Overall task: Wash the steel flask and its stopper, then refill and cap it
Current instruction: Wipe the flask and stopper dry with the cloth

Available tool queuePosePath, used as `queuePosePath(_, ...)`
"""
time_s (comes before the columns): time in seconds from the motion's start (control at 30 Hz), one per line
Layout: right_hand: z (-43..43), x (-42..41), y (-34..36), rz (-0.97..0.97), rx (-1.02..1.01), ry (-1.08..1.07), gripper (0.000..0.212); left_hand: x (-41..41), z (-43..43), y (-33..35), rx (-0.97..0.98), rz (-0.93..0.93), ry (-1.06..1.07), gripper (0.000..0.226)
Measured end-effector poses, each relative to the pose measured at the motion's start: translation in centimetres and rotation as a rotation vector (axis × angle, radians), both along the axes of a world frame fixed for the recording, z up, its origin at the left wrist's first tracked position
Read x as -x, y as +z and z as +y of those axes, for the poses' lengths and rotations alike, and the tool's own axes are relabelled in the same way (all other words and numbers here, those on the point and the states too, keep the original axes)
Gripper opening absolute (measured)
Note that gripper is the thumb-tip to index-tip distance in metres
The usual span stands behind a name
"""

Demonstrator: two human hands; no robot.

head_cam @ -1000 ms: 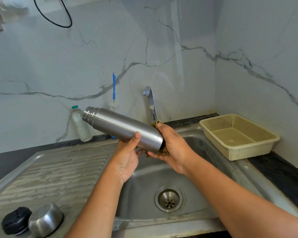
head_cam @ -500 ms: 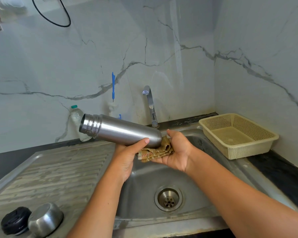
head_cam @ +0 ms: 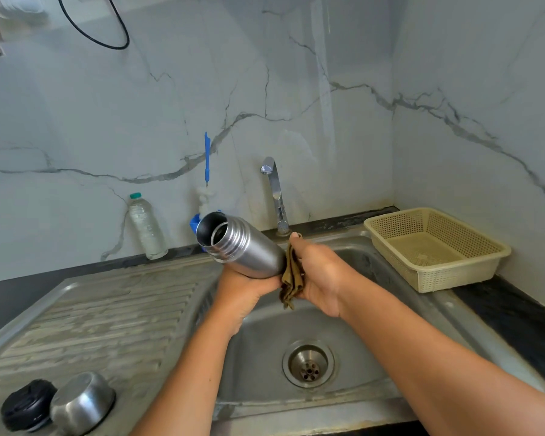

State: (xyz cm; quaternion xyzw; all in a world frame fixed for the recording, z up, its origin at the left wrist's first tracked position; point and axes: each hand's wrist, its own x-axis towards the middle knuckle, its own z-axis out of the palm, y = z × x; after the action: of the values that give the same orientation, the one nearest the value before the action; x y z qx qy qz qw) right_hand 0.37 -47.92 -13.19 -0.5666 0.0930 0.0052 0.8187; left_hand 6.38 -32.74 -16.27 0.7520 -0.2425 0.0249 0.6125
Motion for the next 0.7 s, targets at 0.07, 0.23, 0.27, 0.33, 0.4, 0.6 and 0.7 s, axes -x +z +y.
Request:
queuePosePath(0.07, 0.1, -0.1, -0.3, -0.029, 0.162, -0.016, 0.055, 0.1, 0.0, 0.1, 0.019, 0.008, 0.006, 0.046)
queuePosePath(0.23, -1.0, -0.8, -0.9, -0.086, 0.251, -0.040, 0.056, 0.2, 0.0, 0.0, 0.142, 0.113, 0.001, 0.069)
queuePosePath(0.27, -1.2, -0.8, -0.9, -0.093, 0.196, -0.045, 0.053, 0.3, 0.1, 0.0, 0.165, 0.136, -0.009, 0.073)
queuePosePath(0.33, -1.7, -0.7, -0.8, -0.103, 0.071, -0.052, 0.052, 0.4, 0.1, 0.0, 0.213, 0.175, -0.042, 0.072)
queuePosePath(0.4, -2.1, -0.8, -1.0, -0.110, -0.037, -0.036, 0.052, 0.9, 0.0, 0.2, 0.277, 0.237, -0.080, 0.061)
queuePosePath(0.6, -2.0, -1.1, -1.6, -0.105, -0.239, 0.019, 0.064, 1.4, -0.5, 0.6, 0.483, 0.344, -0.102, 0.058)
queuePosePath(0.7, -0.6, -0.9, -1.6, -0.096, -0.215, 0.063, 0.059, 1.1, -0.5, 1.0, 0.573, 0.357, -0.068, 0.058)
